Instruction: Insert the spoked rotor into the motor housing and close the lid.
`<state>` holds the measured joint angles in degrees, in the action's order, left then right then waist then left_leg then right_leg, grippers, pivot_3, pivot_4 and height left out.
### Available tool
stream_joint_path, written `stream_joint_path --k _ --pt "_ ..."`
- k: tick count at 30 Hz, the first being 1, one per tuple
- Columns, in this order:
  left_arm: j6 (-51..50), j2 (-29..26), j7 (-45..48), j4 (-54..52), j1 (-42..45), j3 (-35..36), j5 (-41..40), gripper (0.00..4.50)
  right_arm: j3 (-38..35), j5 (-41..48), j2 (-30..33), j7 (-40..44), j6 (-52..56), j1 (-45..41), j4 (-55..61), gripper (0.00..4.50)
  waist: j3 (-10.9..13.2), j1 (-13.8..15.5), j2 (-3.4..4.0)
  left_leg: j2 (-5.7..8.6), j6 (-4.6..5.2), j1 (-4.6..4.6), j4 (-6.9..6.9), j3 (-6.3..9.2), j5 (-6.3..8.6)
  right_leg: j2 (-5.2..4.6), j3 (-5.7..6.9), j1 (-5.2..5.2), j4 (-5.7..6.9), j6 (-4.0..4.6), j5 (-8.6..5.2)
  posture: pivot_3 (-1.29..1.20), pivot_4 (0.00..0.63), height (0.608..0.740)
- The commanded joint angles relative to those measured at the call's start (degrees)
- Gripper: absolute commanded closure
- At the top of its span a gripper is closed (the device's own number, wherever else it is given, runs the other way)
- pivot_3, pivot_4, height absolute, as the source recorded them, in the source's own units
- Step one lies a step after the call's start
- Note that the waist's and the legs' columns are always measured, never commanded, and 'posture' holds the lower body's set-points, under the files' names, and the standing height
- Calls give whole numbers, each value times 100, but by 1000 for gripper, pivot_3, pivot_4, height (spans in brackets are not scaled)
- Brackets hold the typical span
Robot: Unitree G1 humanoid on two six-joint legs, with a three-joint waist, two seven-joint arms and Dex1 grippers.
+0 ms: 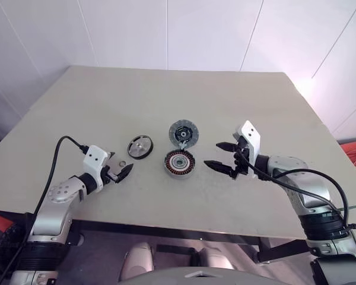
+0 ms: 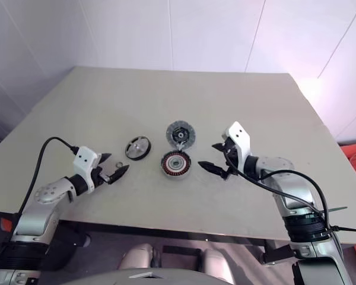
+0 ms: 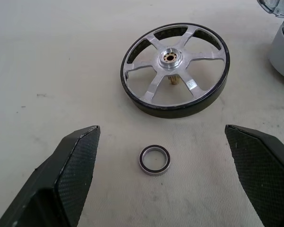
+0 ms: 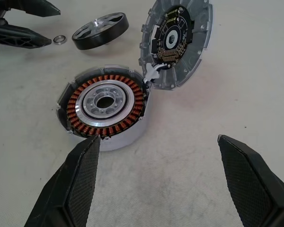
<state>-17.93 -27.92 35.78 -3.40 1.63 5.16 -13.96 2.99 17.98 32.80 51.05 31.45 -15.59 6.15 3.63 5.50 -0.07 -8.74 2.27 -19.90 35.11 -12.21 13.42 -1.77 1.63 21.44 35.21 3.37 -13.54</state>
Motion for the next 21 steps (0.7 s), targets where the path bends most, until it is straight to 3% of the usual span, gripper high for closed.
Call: stream_joint_path --k 1,21 --pt "58 -63 20 -217 22 96 -59 16 -8 3 33 -52 -53 -137 181 0 0 0 0 0 0 0 0 1 0 0 0 -1 -1 6 3 0 0 740" --pt "54 117 -45 -189 -58 8 -60 16 46 -58 -58 -220 -92 -316 24 0 0 -2 1 1 -1 -6 -4 22 0 0 20 -19 -26 31 18 0 0 740"
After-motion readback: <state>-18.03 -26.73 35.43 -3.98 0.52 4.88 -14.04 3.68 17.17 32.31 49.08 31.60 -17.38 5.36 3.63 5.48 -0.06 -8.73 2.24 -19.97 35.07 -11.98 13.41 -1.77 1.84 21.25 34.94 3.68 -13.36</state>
